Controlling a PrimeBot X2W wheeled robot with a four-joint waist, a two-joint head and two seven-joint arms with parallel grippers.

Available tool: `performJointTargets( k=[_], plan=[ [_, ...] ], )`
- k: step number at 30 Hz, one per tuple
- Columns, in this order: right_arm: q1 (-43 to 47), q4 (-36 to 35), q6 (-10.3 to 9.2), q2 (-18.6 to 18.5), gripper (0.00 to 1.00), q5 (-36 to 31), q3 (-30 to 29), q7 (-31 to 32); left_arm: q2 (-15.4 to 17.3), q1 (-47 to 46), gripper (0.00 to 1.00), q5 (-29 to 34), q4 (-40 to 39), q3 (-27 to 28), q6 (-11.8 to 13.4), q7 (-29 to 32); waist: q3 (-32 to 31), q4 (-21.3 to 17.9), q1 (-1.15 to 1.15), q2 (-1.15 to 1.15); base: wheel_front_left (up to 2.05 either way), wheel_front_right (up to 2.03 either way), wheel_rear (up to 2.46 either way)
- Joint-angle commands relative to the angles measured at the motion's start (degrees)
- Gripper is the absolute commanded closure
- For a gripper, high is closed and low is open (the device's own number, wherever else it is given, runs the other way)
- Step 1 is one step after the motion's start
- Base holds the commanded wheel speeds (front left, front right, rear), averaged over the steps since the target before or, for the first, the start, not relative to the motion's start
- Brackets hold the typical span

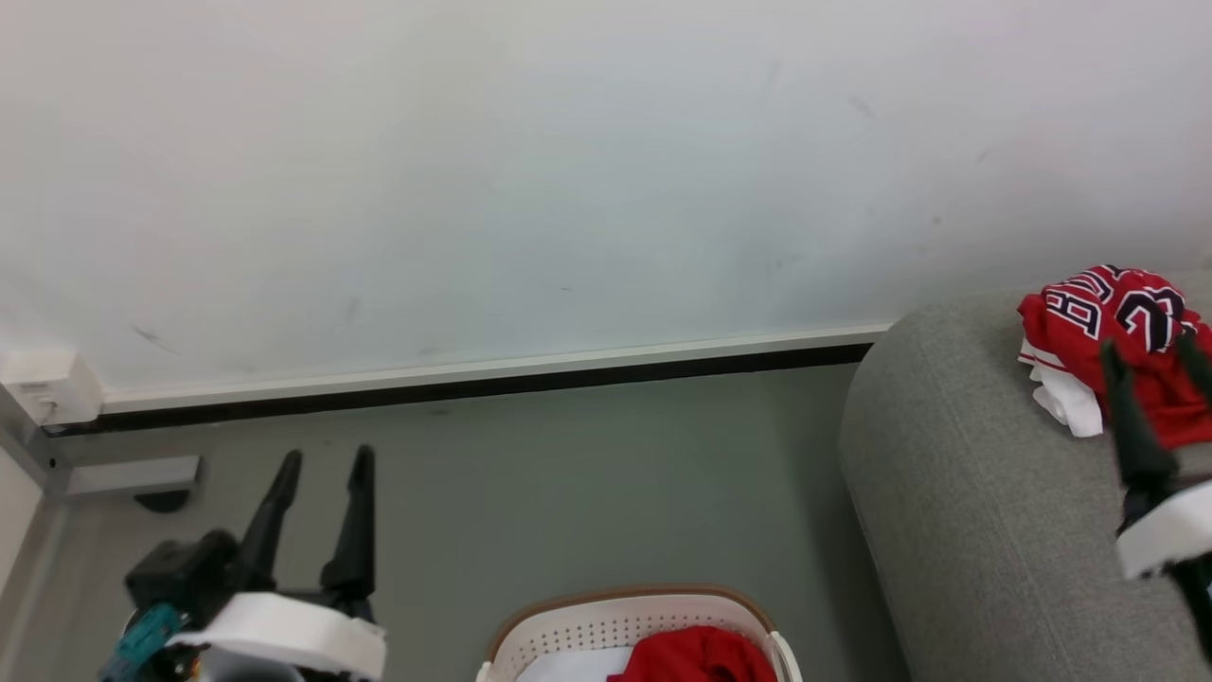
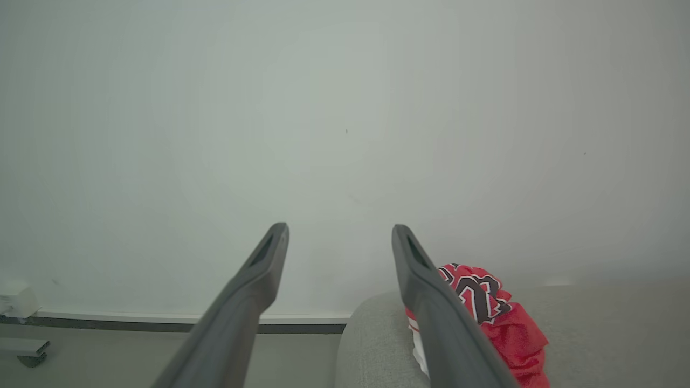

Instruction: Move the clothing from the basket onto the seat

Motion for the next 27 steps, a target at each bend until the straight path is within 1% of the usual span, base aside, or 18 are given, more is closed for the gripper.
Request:
performJointTargets(
  k=[1, 4, 8, 11, 13, 16, 20, 27],
  plan=[
    [2.8, -1.4, -0.12, 1.0, 0.0, -0.9, -0.4, -1.1, -0.5, 1.6, 0.0, 0.7, 0.5, 1.7, -0.2, 0.0, -0.2, 0.4, 0.02, 0.0, 0.0, 0.0, 0.0],
    [8.1, -4.2, -0.12, 3.7, 0.0, -2.9, -0.5, -4.0, -2.7, 4.3, 0.0, 3.2, 0.3, 5.8, -0.8, 0.0, -0.1, 0.6, 0.02, 0.0, 0.0, 0.0, 0.0],
    [13.8, -6.1, -0.12, 9.1, 0.0, -5.2, 0.2, -7.4, -5.9, 8.5, 0.0, 7.3, -1.2, 12.1, -1.8, 0.0, 0.0, 0.5, 0.02, 0.0, 0.0, 0.0, 0.0],
    [16.6, -6.1, -0.13, 12.5, 0.0, -7.3, 0.6, -8.6, -8.3, 10.9, 0.0, 10.1, -1.3, 15.1, -3.8, 0.0, 0.1, 0.6, 0.02, 0.0, 0.0, 0.0, 0.0],
    [17.7, -5.6, -0.13, 14.7, 0.0, -8.8, 0.7, -8.8, -9.2, 11.7, 0.0, 12.3, -0.6, 16.2, -5.4, 0.0, 0.3, 0.7, 0.02, 0.0, 0.0, 0.0, 0.0],
    [17.8, -5.7, -0.13, 17.0, 0.0, -11.7, 0.4, -8.9, -10.9, 12.2, 0.0, 14.7, -0.6, 17.5, -6.7, 0.0, 0.5, 0.7, 0.02, 0.0, 0.0, 0.0, 0.0],
    [17.1, -5.8, -0.13, 18.9, 0.0, -14.1, 0.6, -8.9, -12.1, 11.2, 0.0, 16.5, 0.3, 18.8, -8.5, 0.0, 0.8, 0.8, 0.02, 0.0, 0.0, 0.0, 0.0],
    [16.6, -6.2, -0.13, 19.4, 0.0, -15.7, 0.4, -8.9, -13.3, 9.9, 0.0, 18.1, 1.1, 20.5, -10.4, 0.0, 1.2, 1.1, 0.02, 0.0, 0.0, 0.0, 0.0]
  ],
)
